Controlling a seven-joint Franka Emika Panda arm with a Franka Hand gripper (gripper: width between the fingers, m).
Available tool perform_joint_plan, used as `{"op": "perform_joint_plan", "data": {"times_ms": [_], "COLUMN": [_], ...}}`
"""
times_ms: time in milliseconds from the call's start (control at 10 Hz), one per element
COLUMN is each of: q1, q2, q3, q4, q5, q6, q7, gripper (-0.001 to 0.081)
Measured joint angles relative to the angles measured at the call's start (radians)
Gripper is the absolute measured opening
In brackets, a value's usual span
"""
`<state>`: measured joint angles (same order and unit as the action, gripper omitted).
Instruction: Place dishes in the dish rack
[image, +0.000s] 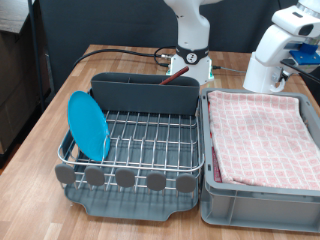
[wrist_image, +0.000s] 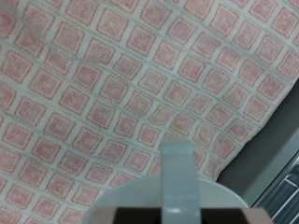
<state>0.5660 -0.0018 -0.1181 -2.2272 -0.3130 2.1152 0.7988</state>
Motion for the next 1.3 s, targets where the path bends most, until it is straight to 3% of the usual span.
{"op": "perform_joint_plan", "data": {"times_ms": [300, 500, 1000, 1200, 1300], "q1": [-0.001, -0.016, -0.078, -0.086, -0.086], "q2": [0.006, 0.007, 0.059, 0.105, 0.105], "q3": [-0.007, -0.04, -0.131, -0.155, -0.154], "q4": [-0.003, 0.002, 0.117, 0.171, 0.171], "q5": [-0.003, 0.016, 0.038, -0.019, -0.01], "q6": [0.039, 0.085, 0.075, 0.084, 0.083], "q7": [0.018, 0.021, 0.009, 0.052, 0.045], "gripper": [0.007, 0.007, 0.007, 0.007, 0.007]}}
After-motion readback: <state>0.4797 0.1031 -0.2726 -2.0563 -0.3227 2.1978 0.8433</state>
